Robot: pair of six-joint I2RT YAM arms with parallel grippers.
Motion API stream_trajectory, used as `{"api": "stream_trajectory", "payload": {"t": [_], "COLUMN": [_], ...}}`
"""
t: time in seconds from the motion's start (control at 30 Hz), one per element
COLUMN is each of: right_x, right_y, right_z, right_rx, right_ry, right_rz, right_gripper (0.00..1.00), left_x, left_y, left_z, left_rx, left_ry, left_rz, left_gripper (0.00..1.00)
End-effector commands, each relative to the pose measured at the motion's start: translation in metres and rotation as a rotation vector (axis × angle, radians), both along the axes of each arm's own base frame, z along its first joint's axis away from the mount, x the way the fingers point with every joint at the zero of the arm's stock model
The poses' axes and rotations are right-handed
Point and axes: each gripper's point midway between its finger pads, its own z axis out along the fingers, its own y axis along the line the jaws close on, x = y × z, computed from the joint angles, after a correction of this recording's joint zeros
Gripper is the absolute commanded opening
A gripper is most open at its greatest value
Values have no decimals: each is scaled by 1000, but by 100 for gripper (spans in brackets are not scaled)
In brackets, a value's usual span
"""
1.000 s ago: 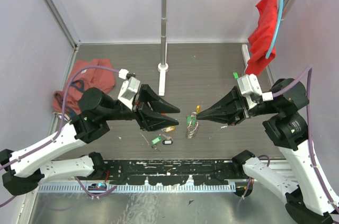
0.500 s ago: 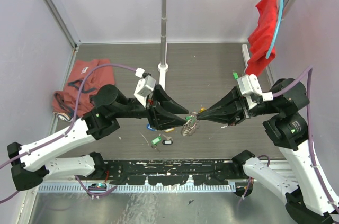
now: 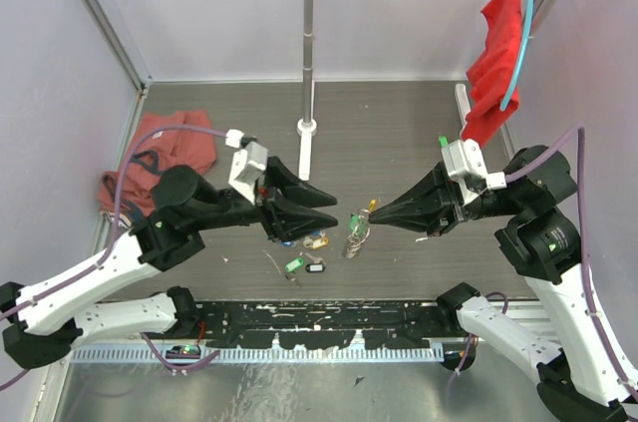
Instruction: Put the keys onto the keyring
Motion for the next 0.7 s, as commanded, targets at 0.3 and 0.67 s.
{"api": "stream_trajectory", "payload": {"t": [0.3,0.67], "right_x": [21,40], "right_y": [-5,-8], "right_z": [13,9], "right_rx": [14,2], "right_ry": [-45,-19], "right_rz": [-163,-281], "right_gripper": [1,1], "left_x": [2,3], "left_y": [14,3], "left_z": [19,20], "left_rx": [-40,-32], "left_ry": [-23,-19], "left_rz": [59,33], "left_gripper": [42,41]}}
